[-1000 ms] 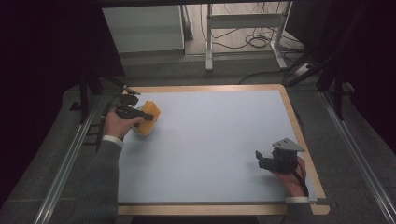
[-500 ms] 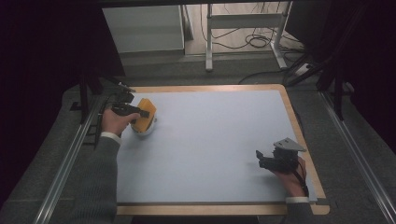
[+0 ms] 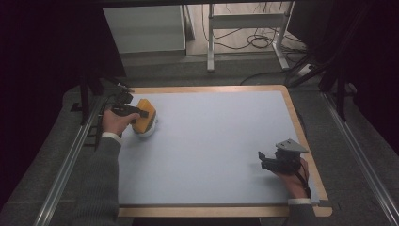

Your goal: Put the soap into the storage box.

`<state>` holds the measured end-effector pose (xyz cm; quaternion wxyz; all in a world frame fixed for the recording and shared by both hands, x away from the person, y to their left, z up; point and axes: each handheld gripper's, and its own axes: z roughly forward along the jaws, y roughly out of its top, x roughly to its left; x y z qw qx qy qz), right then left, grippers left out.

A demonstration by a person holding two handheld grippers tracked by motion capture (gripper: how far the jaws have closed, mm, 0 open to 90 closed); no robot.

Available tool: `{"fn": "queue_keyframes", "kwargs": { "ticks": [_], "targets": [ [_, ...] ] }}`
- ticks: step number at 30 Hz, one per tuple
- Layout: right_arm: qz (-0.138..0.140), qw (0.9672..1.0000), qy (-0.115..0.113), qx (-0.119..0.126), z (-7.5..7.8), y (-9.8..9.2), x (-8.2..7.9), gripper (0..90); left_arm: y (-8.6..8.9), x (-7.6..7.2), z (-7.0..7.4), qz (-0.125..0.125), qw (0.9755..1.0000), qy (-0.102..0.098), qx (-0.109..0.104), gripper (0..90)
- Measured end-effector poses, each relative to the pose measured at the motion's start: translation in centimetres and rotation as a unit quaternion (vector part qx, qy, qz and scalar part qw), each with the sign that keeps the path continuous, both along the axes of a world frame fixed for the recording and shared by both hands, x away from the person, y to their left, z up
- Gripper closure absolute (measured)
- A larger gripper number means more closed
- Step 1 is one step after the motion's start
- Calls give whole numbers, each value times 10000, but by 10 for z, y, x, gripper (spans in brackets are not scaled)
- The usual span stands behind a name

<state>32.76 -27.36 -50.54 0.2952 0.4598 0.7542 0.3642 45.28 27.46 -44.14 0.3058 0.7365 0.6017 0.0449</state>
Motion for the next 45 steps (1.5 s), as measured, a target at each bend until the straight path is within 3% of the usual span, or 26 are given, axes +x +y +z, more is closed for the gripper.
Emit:
{"fn": "queue_keyframes", "kwargs": {
  "ticks": [18,34,39,45],
  "targets": [
    [4,10000,-2,-33,-1,1,2,94,4,12,-11,181,9998,127,-18,609],
    [-35,10000,7,-25,-1,-1,2,94,4,13,-18,285,9994,173,-29,609],
    [-34,10000,6,-42,-2,0,2,94,3,12,-19,373,9992,174,-2,608],
    [-40,10000,3,-60,-2,0,2,94,0,14,-27,390,9987,279,174,607]
  ]
}}
